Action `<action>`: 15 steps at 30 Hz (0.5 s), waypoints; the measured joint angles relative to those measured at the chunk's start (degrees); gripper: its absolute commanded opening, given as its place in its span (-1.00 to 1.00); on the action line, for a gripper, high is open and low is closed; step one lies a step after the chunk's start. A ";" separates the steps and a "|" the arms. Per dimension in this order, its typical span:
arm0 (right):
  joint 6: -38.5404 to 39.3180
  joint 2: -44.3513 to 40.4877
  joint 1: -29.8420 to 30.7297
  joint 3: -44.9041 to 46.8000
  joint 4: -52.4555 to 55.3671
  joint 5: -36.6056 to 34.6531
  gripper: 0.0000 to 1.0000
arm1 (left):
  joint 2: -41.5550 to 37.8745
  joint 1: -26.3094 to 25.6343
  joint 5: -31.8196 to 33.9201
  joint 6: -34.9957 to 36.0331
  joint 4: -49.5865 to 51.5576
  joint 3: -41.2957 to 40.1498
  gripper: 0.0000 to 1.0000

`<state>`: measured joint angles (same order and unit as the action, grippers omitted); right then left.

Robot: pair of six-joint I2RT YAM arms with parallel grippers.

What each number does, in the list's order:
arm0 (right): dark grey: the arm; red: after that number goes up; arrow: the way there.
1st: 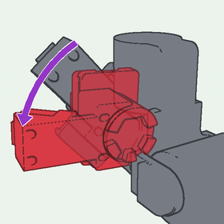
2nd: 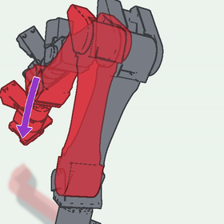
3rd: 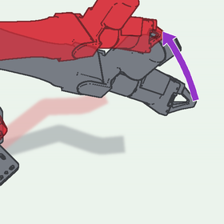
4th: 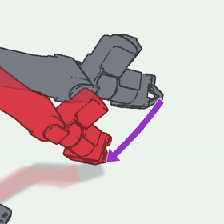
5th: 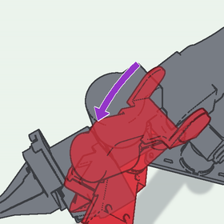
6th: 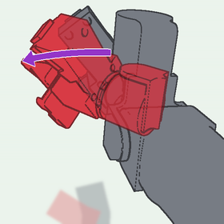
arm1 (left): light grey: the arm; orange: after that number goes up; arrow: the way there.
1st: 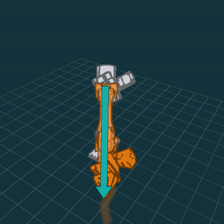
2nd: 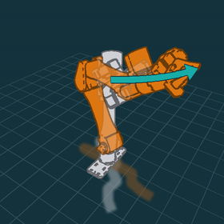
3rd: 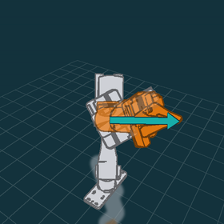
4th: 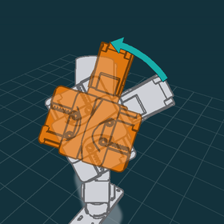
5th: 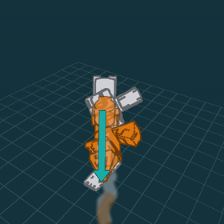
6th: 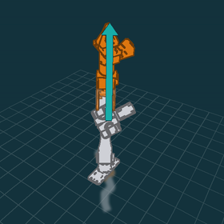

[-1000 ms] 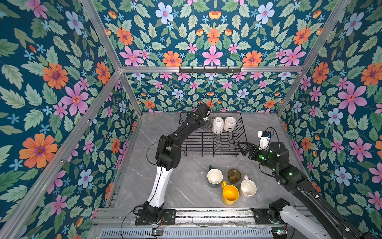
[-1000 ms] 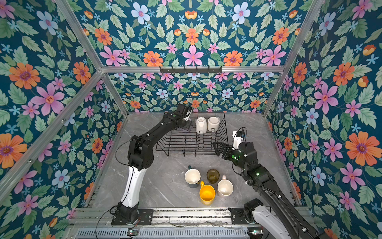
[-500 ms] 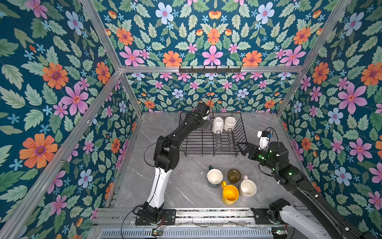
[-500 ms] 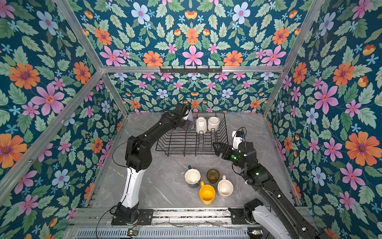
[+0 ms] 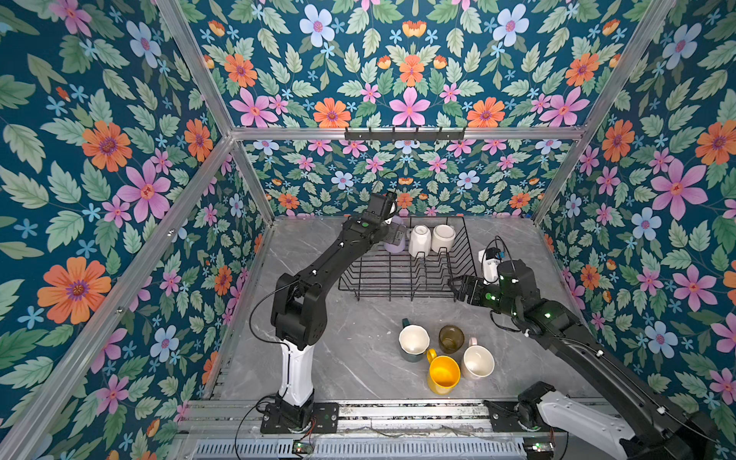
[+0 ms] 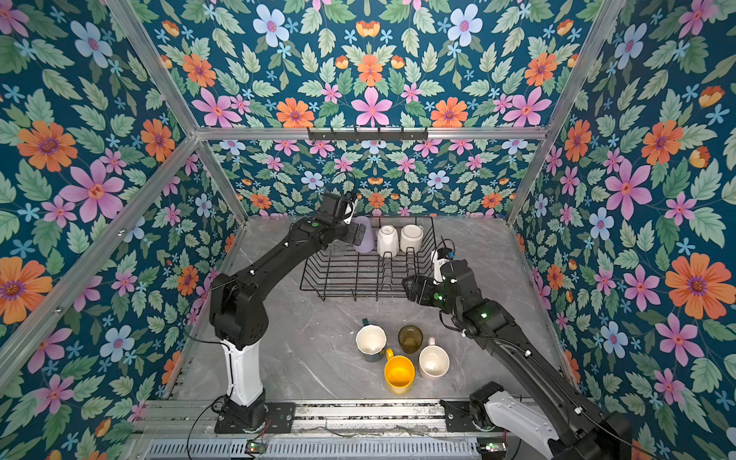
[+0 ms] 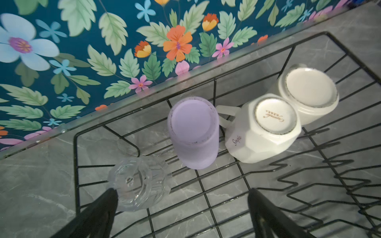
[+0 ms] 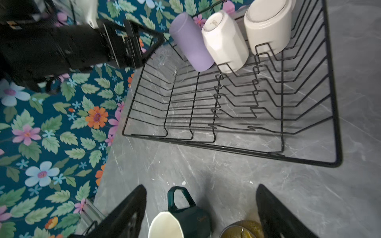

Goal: Load cups into a dish rack
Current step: Place the cup upside down at the dish rack, then pick up the cup from the bottom-center of the table.

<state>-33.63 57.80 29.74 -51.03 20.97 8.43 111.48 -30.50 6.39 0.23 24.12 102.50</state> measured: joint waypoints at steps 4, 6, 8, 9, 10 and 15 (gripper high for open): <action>2.38 4.96 5.57 -3.41 3.89 -1.84 0.51 | -8.68 0.02 3.19 -0.70 -7.69 -10.43 0.99; 2.99 7.10 8.39 -4.70 5.64 -2.93 0.46 | -12.92 0.04 4.90 -1.42 -11.56 -15.58 1.00; 3.69 8.96 10.71 -5.62 7.06 -3.87 0.41 | -17.00 0.11 6.71 -1.70 -15.65 -20.61 0.99; 3.80 9.84 11.72 -5.92 7.69 -4.17 0.39 | -18.86 0.13 7.54 -1.86 -17.53 -22.88 0.99; 3.80 10.62 12.59 -6.03 8.37 -4.55 0.39 | -20.76 0.15 8.31 -2.19 -19.63 -25.22 0.99; 3.72 13.53 16.96 -6.03 10.86 -6.45 0.36 | -28.44 0.90 11.78 -4.48 -27.02 -34.51 0.99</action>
<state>-29.91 71.33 46.70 -57.06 31.83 1.98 83.05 -29.61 18.17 -4.25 -2.90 67.99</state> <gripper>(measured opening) 0.686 0.997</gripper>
